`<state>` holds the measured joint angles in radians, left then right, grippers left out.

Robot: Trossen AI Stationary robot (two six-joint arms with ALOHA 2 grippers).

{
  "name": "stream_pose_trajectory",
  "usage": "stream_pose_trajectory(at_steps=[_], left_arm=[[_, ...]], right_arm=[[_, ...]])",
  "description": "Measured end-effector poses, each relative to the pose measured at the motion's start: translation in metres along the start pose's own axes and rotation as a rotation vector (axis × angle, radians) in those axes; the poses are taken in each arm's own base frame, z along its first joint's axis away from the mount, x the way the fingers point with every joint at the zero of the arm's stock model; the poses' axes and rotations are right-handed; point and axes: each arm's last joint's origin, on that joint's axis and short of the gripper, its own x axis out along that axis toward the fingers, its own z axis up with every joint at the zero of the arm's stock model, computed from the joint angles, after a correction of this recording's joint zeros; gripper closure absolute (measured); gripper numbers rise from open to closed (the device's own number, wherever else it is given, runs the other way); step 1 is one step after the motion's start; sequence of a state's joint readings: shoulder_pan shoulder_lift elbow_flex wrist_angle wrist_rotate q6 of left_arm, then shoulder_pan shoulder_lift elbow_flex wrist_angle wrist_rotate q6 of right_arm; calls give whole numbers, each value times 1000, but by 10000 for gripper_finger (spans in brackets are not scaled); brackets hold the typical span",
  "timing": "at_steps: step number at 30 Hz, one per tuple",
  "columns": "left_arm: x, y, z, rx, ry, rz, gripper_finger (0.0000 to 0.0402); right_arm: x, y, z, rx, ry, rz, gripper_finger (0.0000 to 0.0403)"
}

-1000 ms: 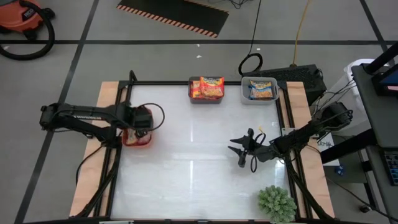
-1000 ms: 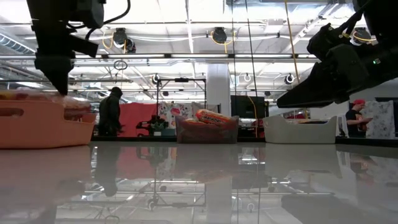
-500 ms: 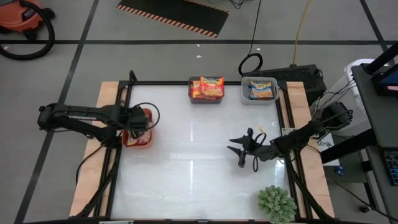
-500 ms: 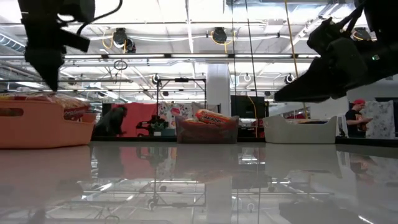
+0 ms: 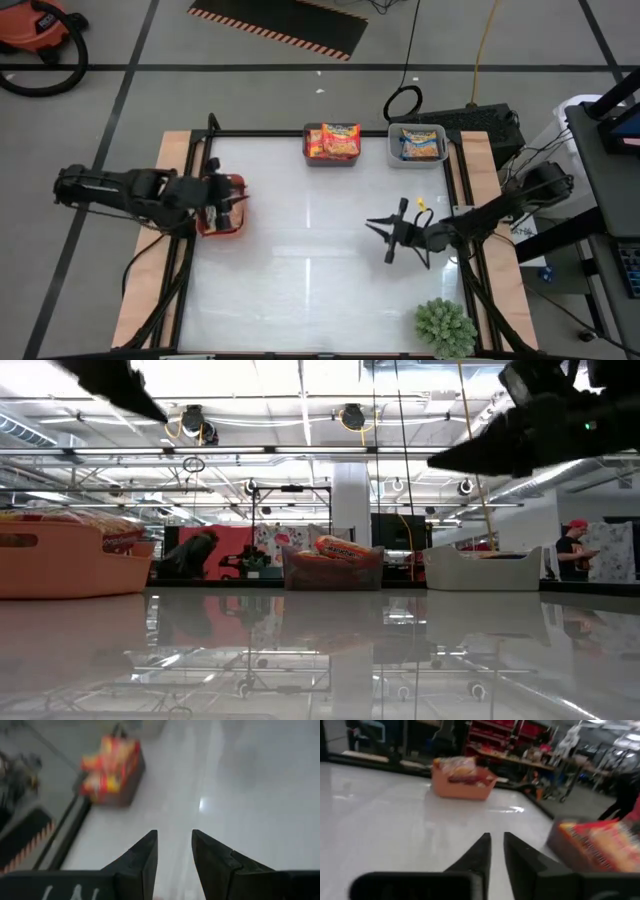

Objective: Sort Maruchan noodles
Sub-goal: Return to Home Position

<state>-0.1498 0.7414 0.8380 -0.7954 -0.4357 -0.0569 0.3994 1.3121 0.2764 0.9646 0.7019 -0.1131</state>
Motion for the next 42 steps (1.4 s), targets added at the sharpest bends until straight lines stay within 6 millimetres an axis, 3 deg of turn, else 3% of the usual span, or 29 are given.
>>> stream_pose_trajectory(at_steps=[4, 12, 17, 29, 35, 42], left_arm=[[-2, -1, 0, 31, -200, -22, 275], [13, -2, -16, 114, -298, -5, 275], [10, 1, -16, 107, -325, -75, 283], [10, -2, -17, 102, -340, -247, 382], [10, -2, -17, 85, -339, -256, 396], [29, -6, -27, 53, -416, -226, 397]], right_arm=[[-2, -14, 14, -22, -59, -50, 396], [-7, -45, 34, -62, -125, -148, 401], [-7, -58, 36, -34, -130, -97, 402], [-15, -77, 40, -28, -167, 86, 403], [-24, -80, 33, 11, -68, 112, 403], [-31, -81, 26, 20, 12, 126, 403]])
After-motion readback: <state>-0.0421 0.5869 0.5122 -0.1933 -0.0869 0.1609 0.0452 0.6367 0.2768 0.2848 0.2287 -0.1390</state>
